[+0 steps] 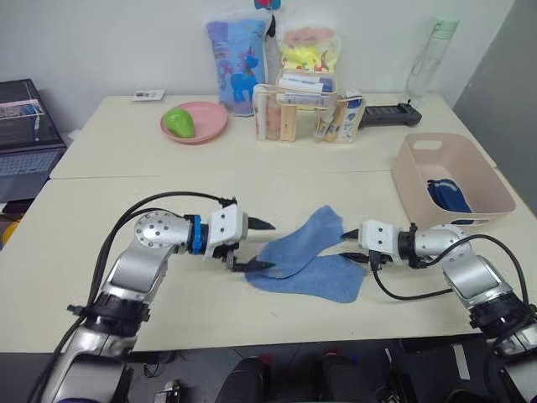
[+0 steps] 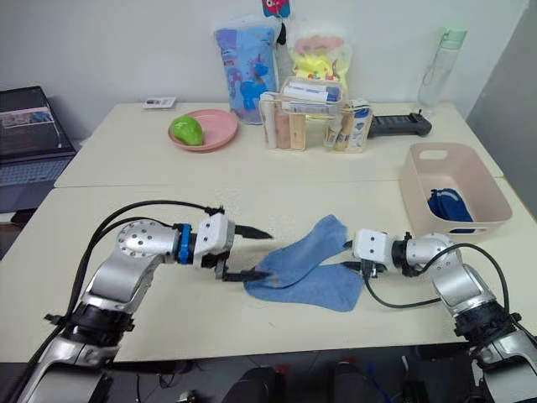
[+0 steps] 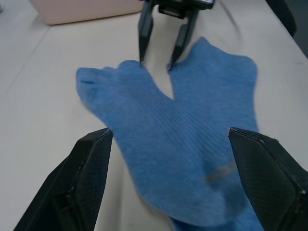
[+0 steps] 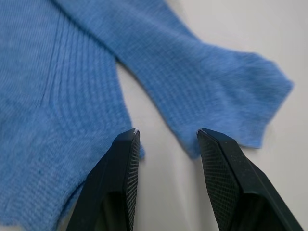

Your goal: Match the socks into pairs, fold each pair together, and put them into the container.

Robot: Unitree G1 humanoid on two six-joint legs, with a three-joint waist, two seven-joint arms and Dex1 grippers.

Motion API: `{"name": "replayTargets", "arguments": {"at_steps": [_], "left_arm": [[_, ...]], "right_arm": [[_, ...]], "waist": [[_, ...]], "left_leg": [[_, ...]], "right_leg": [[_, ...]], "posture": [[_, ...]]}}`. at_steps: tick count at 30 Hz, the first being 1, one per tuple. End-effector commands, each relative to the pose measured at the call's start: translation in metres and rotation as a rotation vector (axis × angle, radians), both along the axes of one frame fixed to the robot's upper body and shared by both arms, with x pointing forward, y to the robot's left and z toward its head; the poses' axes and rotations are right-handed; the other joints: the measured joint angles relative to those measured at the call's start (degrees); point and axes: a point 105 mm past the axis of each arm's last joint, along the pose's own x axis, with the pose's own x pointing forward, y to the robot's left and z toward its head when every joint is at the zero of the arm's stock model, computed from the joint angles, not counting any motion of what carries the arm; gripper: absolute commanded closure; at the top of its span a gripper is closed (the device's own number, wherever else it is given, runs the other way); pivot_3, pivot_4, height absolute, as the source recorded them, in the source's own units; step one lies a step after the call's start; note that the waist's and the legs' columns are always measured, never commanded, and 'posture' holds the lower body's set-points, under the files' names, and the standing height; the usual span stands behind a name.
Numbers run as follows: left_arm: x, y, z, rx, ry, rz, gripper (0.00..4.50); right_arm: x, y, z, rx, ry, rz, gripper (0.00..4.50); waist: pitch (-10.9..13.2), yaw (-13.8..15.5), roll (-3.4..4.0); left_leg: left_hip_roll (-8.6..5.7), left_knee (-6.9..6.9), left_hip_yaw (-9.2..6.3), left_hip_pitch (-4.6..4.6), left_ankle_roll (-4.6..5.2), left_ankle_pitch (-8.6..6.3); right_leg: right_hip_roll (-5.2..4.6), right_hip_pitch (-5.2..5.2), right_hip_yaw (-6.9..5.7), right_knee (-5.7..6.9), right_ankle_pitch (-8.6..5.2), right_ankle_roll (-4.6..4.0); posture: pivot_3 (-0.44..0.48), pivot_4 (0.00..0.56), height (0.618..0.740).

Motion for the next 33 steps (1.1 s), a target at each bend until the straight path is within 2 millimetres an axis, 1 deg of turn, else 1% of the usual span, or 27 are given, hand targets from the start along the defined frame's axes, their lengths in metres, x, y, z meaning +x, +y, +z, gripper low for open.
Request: {"name": "replayTargets", "arguments": {"at_steps": [1,6,10,13,16,20,21,22,23,24,27,31,33], "left_arm": [[-0.011,-0.008,0.003,0.027,-0.086,-0.065,0.54],[-0.013,-0.012,-0.014,0.081,-0.123,-0.070,0.54],[-0.008,-0.014,-0.022,0.113,-0.164,-0.050,0.54],[-0.006,-0.014,-0.026,0.131,-0.176,-0.056,1.18],[-0.005,-0.017,-0.027,0.115,-0.178,-0.055,2.08],[-0.008,-0.021,-0.025,0.085,-0.165,-0.071,3.41],[-0.009,-0.022,-0.023,0.074,-0.160,-0.078,3.78],[-0.009,-0.022,-0.022,0.067,-0.157,-0.082,4.01],[-0.009,-0.022,-0.021,0.054,-0.152,-0.074,4.38],[-0.007,-0.022,-0.019,0.046,-0.146,-0.064,4.47],[-0.001,-0.016,-0.017,0.044,-0.143,-0.038,4.47],[0.019,-0.005,-0.001,-0.010,-0.138,0.050,4.47],[0.023,-0.004,0.005,-0.031,-0.145,0.058,4.47]], "right_arm": [[0.007,0.004,0.007,-0.026,-0.049,0.060,2.46],[0.018,0.003,0.001,-0.076,-0.049,0.071,2.46],[0.024,-0.004,-0.004,-0.115,-0.035,0.054,2.46],[0.027,-0.008,-0.004,-0.112,-0.025,0.042,2.46],[0.026,-0.009,-0.005,-0.109,-0.010,0.047,3.04],[0.024,-0.008,0.000,-0.077,-0.003,0.052,4.45],[0.024,-0.008,0.002,-0.066,0.001,0.050,4.50],[0.023,-0.009,0.003,-0.060,0.003,0.049,4.50],[0.023,-0.009,0.005,-0.048,0.005,0.046,4.50],[0.021,-0.009,0.007,-0.041,0.006,0.045,4.50],[0.020,-0.010,0.011,-0.025,0.006,0.038,4.50],[0.015,-0.014,0.025,0.007,0.008,0.024,4.50],[0.012,-0.014,0.033,0.024,0.010,0.019,4.50]], "waist": [[0.00,0.08,0.00],[0.00,0.15,0.00],[0.00,0.17,0.00],[-0.01,0.19,0.00],[-0.01,0.23,0.00],[-0.01,0.22,0.00],[-0.01,0.21,0.00],[-0.01,0.22,0.00],[-0.01,0.23,0.00],[-0.01,0.25,0.00],[0.00,0.26,0.00],[0.00,0.21,0.00],[0.00,0.21,0.01]], "left_leg": [[0.00,0.00,-0.02,0.00,0.00,0.00],[0.00,0.00,-0.01,0.02,0.01,0.00],[0.00,0.00,0.00,0.07,0.01,0.00],[-0.01,0.00,0.00,0.10,0.01,-0.01],[-0.01,0.00,0.00,0.12,0.02,0.00],[0.00,0.00,0.00,0.11,0.02,-0.01],[0.00,0.00,0.00,0.11,0.02,-0.01],[0.00,0.00,0.00,0.11,0.02,-0.01],[0.00,0.00,-0.01,0.11,0.02,-0.01],[0.00,0.00,-0.01,0.10,0.02,-0.01],[0.00,0.00,-0.01,0.09,0.02,-0.01],[0.00,0.00,-0.02,0.08,0.02,-0.01],[0.00,0.00,-0.01,0.07,0.02,-0.01]], "right_leg": [[0.00,0.03,-0.03,-0.01,0.00,0.00],[0.00,0.05,-0.03,-0.03,0.00,0.00],[0.00,0.10,-0.03,0.00,0.00,0.00],[0.00,0.13,-0.02,-0.01,0.00,0.00],[0.00,0.14,-0.03,-0.01,0.00,0.00],[0.00,0.14,-0.02,-0.01,0.00,0.00],[0.00,0.13,-0.02,0.00,0.00,0.00],[0.00,0.13,-0.02,0.00,0.00,0.00],[0.00,0.13,-0.03,0.00,0.00,0.00],[0.00,0.13,-0.03,-0.01,0.00,0.00],[0.00,0.12,-0.03,-0.02,0.00,0.00],[0.00,0.11,-0.04,-0.01,0.00,0.00],[0.00,0.09,-0.03,-0.01,0.00,0.00]], "posture": [[0.000,0.150,0.740],[0.000,0.150,0.740],[0.000,0.150,0.740],[0.000,0.150,0.740],[0.000,0.150,0.740],[0.000,0.150,0.740],[0.000,0.150,0.740],[0.000,0.150,0.740],[0.000,0.150,0.740],[0.000,0.150,0.740],[0.000,0.150,0.740],[0.000,0.150,0.740],[0.000,0.150,0.740]]}}
